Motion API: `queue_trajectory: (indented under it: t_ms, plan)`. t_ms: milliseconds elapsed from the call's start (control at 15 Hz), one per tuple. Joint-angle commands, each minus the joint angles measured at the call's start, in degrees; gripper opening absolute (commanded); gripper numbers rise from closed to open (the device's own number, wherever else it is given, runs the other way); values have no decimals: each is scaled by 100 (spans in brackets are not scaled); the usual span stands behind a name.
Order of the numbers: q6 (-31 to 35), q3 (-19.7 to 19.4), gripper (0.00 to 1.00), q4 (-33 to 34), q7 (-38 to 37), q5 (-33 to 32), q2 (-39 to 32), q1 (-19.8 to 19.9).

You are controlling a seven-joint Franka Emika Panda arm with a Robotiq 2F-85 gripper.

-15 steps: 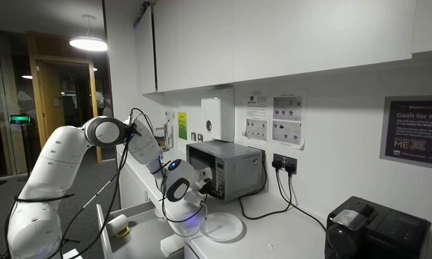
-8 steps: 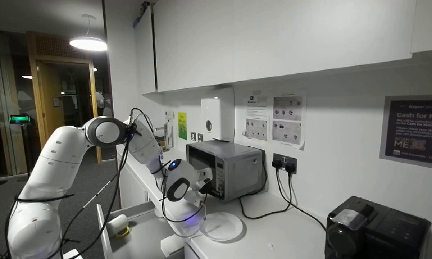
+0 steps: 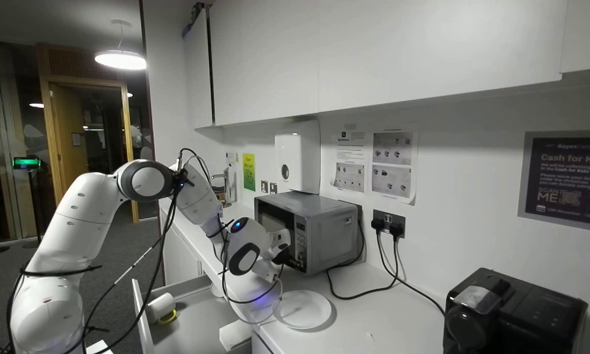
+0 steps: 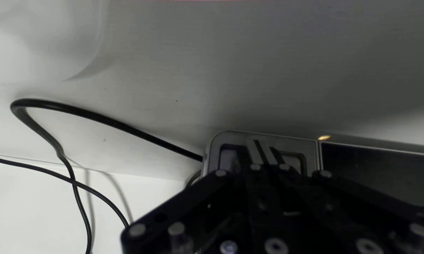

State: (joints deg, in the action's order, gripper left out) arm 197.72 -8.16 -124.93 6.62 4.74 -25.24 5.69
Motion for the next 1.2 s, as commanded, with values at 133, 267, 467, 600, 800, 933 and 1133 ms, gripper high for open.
queue_trajectory:
  t_ms: [133,267,467,600,800,933,1133]
  plan:
    - [10,21,0,1210,-161,-166,-519,10]
    - [483,96,0,934,-196,-202,-666,87]
    - [330,67,0,946,-166,-210,-590,66]
    - [42,16,0,998,-129,-203,-461,25]
    - [106,21,0,663,-123,-218,-318,48]
    - [90,-12,0,458,-94,-221,-196,33]
    - [62,-43,0,283,-37,-274,-66,26]
